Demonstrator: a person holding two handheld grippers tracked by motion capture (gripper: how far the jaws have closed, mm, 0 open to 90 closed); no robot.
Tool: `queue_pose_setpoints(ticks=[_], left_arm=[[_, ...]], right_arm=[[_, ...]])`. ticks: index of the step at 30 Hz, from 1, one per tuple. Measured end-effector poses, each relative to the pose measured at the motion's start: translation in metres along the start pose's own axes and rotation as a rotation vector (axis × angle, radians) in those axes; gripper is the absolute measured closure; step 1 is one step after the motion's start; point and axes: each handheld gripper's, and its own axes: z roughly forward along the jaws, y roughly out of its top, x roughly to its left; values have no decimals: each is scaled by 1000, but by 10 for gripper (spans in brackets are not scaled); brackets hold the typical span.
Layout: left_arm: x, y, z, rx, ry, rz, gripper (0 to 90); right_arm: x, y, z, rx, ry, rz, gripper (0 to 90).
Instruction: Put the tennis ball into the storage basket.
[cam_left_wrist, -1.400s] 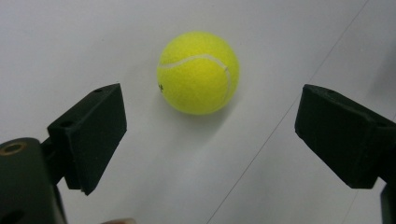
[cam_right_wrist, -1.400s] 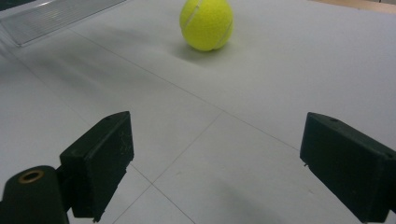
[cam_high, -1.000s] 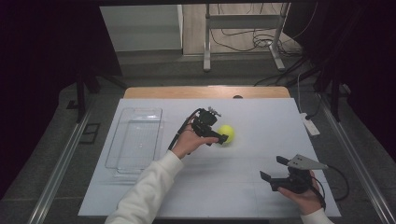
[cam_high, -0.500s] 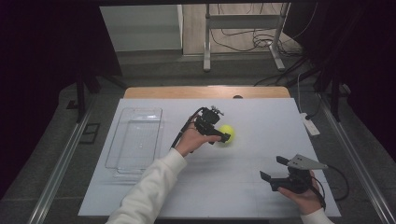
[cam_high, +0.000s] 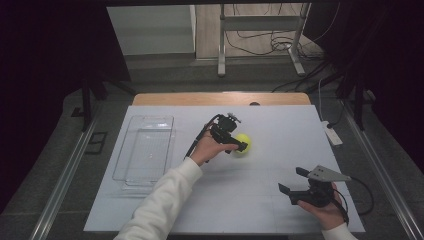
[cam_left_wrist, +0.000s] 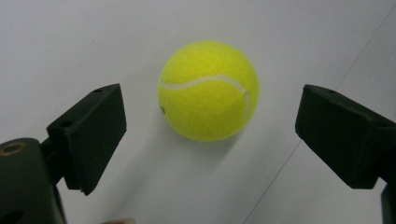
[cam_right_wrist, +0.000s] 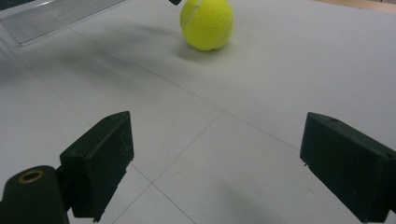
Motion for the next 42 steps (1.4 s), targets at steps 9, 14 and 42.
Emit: queue_pose_setpoints(ticks=[9,14,42], left_arm=[[0,5,10,17,-5,1,95],[0,10,15,23,-7,3,92],[1,12,42,69,-23,-12,87]], right_arm=[[0,0,0,1,-1,2,100],[-1,0,0,2,0,5,99],[-2,-1,0,1,-2,6,99]])
